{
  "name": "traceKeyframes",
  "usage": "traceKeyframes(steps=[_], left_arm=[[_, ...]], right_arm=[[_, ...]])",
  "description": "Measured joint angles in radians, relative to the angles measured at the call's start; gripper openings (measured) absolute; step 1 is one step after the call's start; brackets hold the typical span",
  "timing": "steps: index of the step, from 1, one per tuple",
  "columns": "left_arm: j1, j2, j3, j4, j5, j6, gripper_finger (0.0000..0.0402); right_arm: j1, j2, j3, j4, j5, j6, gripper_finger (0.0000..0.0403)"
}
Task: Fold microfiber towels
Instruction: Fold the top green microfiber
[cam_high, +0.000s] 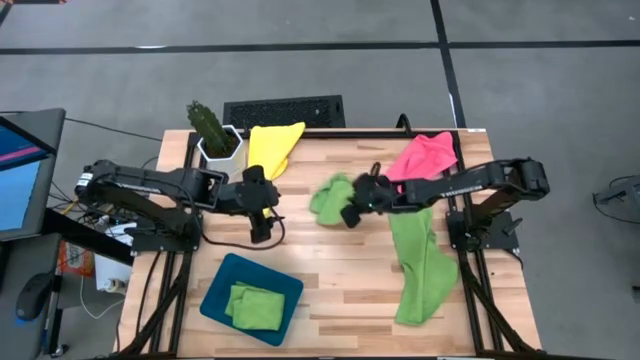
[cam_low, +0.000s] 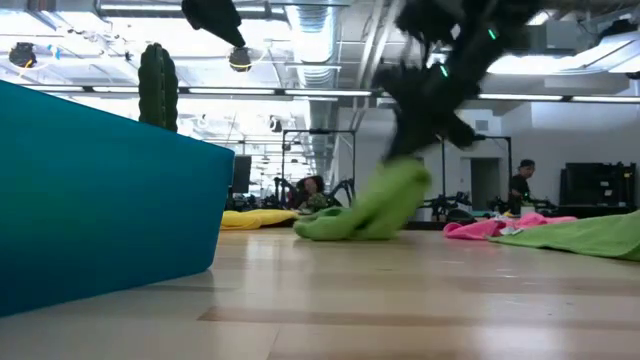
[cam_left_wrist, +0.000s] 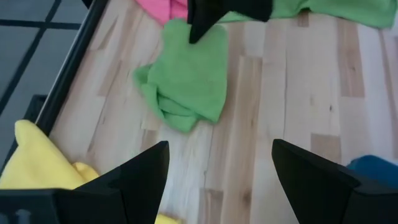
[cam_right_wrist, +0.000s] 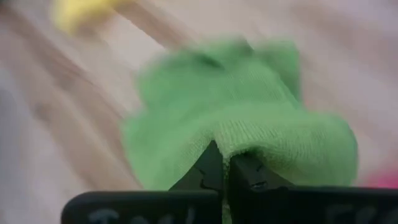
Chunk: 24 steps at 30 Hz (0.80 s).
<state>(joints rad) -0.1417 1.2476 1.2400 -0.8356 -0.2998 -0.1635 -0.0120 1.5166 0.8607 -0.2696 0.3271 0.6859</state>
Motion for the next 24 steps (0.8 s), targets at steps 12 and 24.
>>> traceKeyframes(steps=[12,24], left_arm=[[-0.01,-0.002,-0.172,0.159,0.008,0.02,0.0277],[-0.01,-0.004,-0.209,0.222,0.006,0.019,0.0277]], right_arm=[[0.05,-0.02,-0.038,-0.207,-0.086,0.181,0.0039],[-0.091,0.012,0.128,-0.123,-0.095,-0.092,0.0041]])
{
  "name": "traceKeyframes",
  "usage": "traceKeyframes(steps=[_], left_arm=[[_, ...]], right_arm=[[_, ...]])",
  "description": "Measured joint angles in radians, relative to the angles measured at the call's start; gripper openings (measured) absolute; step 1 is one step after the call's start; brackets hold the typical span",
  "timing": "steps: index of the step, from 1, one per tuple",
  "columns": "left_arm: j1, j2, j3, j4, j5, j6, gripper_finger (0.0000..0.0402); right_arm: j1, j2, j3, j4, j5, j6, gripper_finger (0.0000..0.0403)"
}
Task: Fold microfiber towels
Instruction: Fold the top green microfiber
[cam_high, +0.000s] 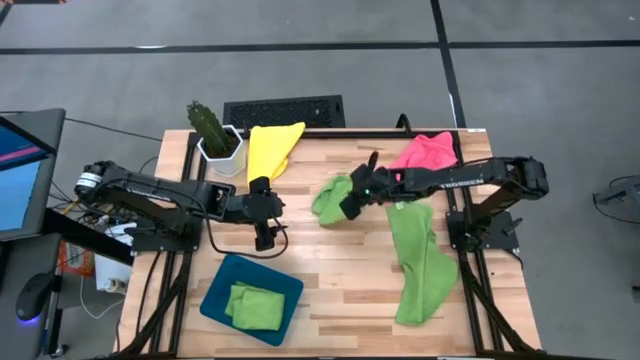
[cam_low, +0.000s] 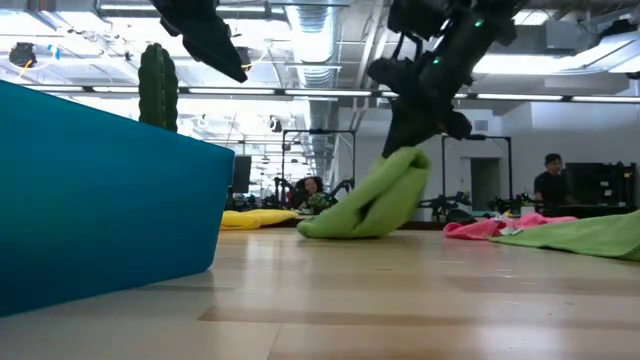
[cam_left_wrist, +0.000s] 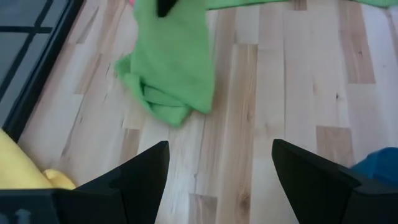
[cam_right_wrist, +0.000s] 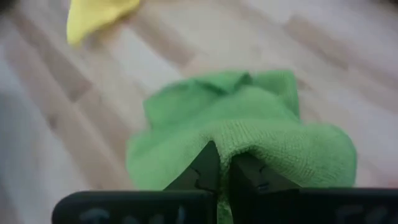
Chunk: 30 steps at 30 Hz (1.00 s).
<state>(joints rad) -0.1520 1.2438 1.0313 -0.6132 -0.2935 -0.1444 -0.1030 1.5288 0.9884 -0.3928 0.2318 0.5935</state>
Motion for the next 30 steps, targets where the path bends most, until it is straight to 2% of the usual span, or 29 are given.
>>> traceKeyframes(steps=[5,9,12,15,19,22,25,28,30], left_arm=[[0.0,0.0,0.0,0.003,-0.004,-0.017,0.0277],[0.0,0.0,-0.029,0.08,-0.061,0.016,0.0277],[0.007,0.002,-0.116,0.276,-0.064,0.08,0.0277],[0.025,0.002,-0.221,0.5,-0.013,0.122,0.0277],[0.053,0.002,-0.36,0.769,0.064,0.032,0.0277],[0.056,0.002,-0.438,0.858,0.109,-0.053,0.0277],[0.055,0.002,-0.485,0.858,0.117,-0.131,0.0277],[0.056,0.002,-0.504,0.864,0.164,-0.164,0.0277],[0.055,0.002,-0.506,0.864,0.2,-0.162,0.0277]], right_arm=[[-0.048,0.061,0.001,0.056,-0.045,-0.021,0.0057],[-0.016,0.055,0.0,0.027,-0.07,-0.019,0.0062],[0.033,0.031,0.0,-0.044,-0.047,0.013,0.0062],[0.094,0.027,0.0,-0.101,-0.022,0.071,0.0062],[0.208,0.032,0.0,-0.094,-0.02,0.144,0.0072],[0.301,0.046,-0.001,-0.1,-0.021,0.189,0.0096],[0.385,0.044,-0.001,-0.101,-0.021,0.214,0.0132],[0.446,0.026,0.003,-0.104,-0.024,0.134,0.0173],[0.459,0.019,0.027,-0.108,-0.017,-0.002,0.0196]])
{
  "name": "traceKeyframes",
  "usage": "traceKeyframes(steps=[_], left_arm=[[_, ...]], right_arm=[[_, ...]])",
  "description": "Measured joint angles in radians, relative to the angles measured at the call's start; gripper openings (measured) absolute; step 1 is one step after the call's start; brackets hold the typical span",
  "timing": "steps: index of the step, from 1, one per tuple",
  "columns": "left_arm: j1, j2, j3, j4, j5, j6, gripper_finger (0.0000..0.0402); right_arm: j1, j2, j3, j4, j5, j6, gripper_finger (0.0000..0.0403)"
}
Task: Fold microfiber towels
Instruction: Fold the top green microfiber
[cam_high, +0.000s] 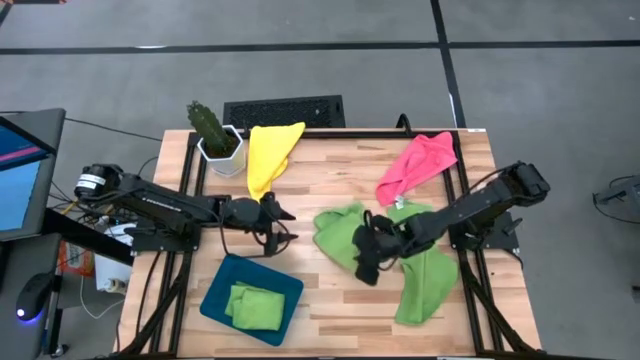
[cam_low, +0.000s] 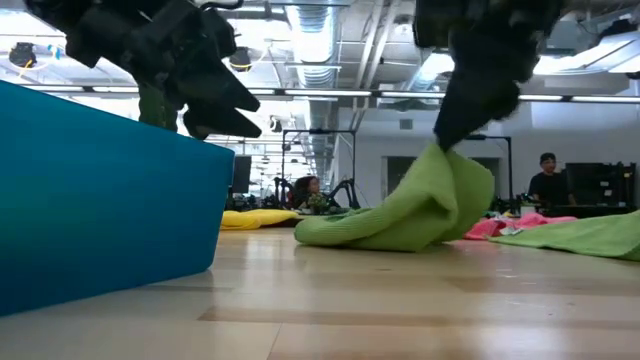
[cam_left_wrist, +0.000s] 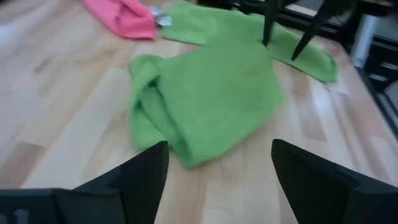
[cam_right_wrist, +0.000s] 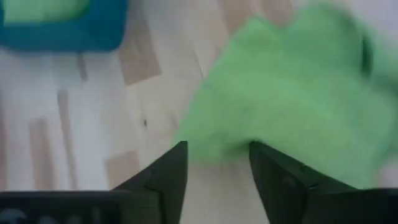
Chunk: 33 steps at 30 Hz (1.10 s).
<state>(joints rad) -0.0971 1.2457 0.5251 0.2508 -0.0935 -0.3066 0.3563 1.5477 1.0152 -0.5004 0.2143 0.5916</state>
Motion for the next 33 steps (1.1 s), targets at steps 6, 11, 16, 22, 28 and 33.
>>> traceKeyframes(steps=[6,11,16,22,28,33], left_arm=[[0.0,0.0,0.0,0.003,0.053,0.019,0.0277],[-0.002,0.0,0.0,-0.001,0.063,0.029,0.0277],[0.016,0.0,0.0,0.061,0.071,0.081,0.0277],[0.042,0.0,0.0,0.079,0.094,0.087,0.0277],[0.043,0.0,0.0,0.082,0.094,0.103,0.0277],[0.046,0.0,0.0,0.101,0.095,0.115,0.0277]], right_arm=[[-0.024,-0.025,0.082,-0.068,0.033,-0.355,0.0231],[-0.049,-0.043,0.085,-0.199,0.079,-0.387,0.0228],[-0.152,-0.025,-0.023,-0.096,0.096,-0.494,0.0221],[-0.32,-0.028,-0.153,0.112,-0.013,-0.569,0.0221],[-0.372,-0.028,-0.241,0.213,-0.093,-0.565,0.0216],[-0.37,-0.002,-0.286,0.359,-0.098,-0.57,0.0214]])
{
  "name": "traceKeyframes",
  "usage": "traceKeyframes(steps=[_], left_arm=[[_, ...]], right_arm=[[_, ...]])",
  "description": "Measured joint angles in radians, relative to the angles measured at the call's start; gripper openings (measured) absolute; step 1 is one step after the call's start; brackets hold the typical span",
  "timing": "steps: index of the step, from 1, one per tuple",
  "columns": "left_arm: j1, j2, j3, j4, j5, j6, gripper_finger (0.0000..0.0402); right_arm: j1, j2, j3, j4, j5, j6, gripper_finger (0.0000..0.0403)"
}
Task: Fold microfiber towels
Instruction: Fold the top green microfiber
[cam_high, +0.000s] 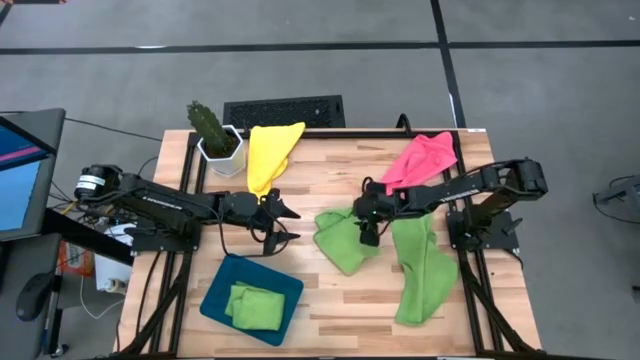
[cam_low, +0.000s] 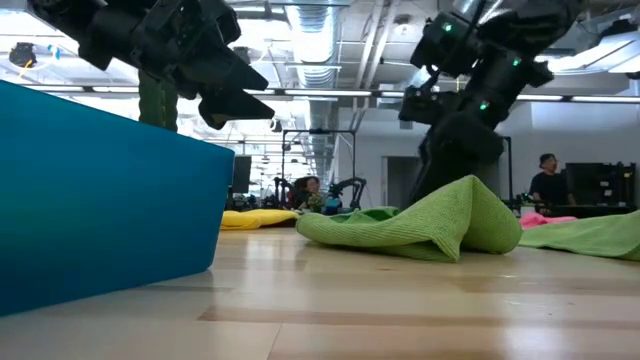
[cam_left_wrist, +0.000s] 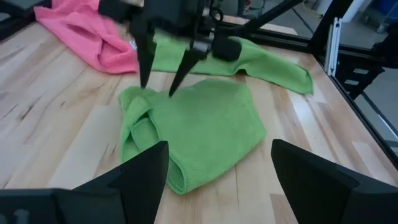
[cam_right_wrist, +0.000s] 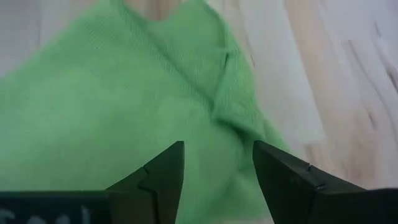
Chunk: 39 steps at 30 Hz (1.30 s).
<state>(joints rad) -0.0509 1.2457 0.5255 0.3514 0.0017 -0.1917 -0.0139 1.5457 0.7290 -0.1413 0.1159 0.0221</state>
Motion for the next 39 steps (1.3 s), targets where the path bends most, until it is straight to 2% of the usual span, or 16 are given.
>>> traceKeyframes(steps=[5,8,11,15,16,21,24,30,34,39], left_arm=[[0.0,0.0,0.0,0.011,0.0,0.0,0.0277],[0.0,0.0,0.0,0.007,0.0,0.0,0.0277],[0.001,0.0,0.0,0.007,0.0,0.005,0.0277],[0.008,0.0,0.0,0.011,-0.007,0.023,0.0277],[0.013,0.0,0.0,0.014,-0.007,0.023,0.0277],[0.045,0.007,0.0,0.049,0.038,0.061,0.0277],[0.059,0.03,-0.001,0.084,0.076,0.129,0.0277],[0.077,0.175,0.033,0.204,0.198,0.279,0.0277],[0.075,0.314,0.137,0.182,0.296,0.4,0.0277],[0.073,0.468,0.334,0.043,0.369,0.549,0.0277]], right_arm=[[-0.001,0.081,-0.011,0.054,-0.007,-0.004,0.021],[-0.002,0.097,-0.004,0.047,-0.006,-0.004,0.0191],[0.002,0.097,0.008,0.044,-0.005,-0.001,0.014],[0.016,0.079,0.031,0.025,-0.005,0.003,0.0032],[0.02,0.068,0.036,0.0,-0.006,0.004,0.0018],[0.076,0.007,0.085,-0.072,0.02,0.055,0.0028],[0.134,-0.047,0.107,-0.085,0.02,0.057,0.0019],[0.271,-0.156,0.112,-0.126,0.02,0.116,0.0011],[0.37,-0.187,0.112,-0.159,0.019,0.261,0.0025],[0.479,-0.195,0.112,-0.16,0.066,0.373,0.0023]])
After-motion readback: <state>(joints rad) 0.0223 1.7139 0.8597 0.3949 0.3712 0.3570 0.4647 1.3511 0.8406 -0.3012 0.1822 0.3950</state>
